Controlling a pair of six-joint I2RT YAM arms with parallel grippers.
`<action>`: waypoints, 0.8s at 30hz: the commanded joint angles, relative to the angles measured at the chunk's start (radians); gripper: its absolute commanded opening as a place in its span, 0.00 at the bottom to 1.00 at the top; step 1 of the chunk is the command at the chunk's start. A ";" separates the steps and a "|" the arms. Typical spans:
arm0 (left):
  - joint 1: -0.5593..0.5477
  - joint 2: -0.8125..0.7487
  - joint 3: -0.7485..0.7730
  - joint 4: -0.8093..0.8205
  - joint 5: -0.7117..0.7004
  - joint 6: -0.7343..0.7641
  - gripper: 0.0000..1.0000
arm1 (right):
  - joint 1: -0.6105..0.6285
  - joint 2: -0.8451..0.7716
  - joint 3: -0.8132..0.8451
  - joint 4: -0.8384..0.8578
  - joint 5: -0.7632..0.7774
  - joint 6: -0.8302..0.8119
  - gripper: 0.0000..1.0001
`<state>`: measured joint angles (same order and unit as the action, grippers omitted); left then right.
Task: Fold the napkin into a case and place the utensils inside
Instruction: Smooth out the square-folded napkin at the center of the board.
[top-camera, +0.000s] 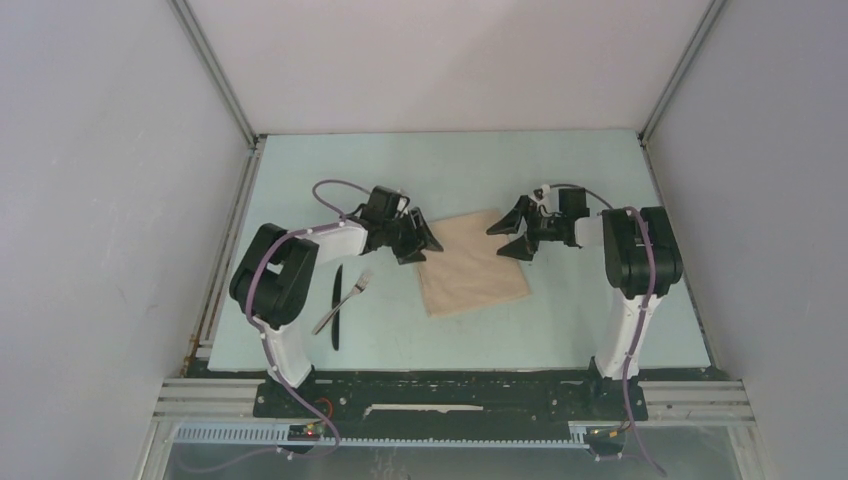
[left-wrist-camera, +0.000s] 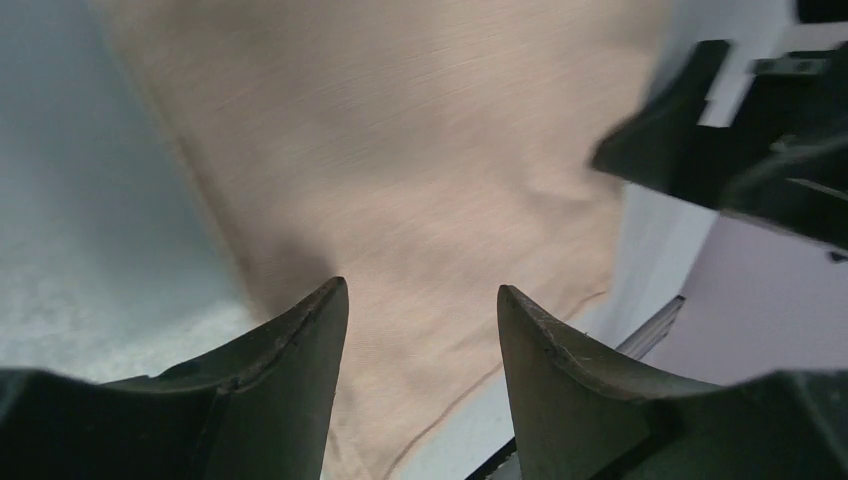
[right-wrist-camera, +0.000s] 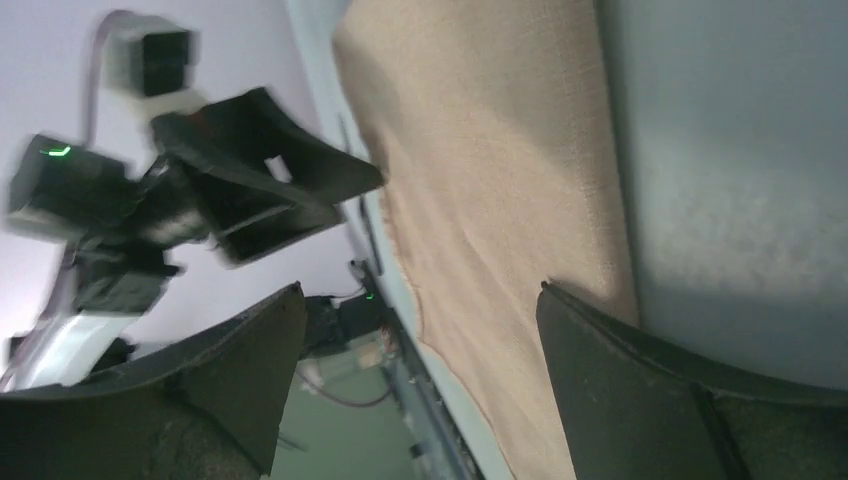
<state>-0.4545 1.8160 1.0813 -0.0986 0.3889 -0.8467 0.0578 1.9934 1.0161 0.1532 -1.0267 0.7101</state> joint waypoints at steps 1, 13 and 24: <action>0.006 0.036 -0.069 0.043 -0.027 -0.017 0.62 | -0.064 0.039 -0.037 -0.005 -0.017 -0.064 0.95; -0.010 -0.181 -0.098 -0.130 -0.125 0.118 0.62 | -0.118 -0.311 -0.073 -0.412 0.198 -0.279 0.99; -0.205 -0.130 -0.188 0.066 0.016 -0.029 0.62 | 0.013 -0.294 -0.325 -0.083 0.081 -0.095 0.99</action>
<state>-0.6323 1.6451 0.9546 -0.1219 0.3569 -0.8154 0.0959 1.6577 0.7757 -0.0414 -0.9211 0.5632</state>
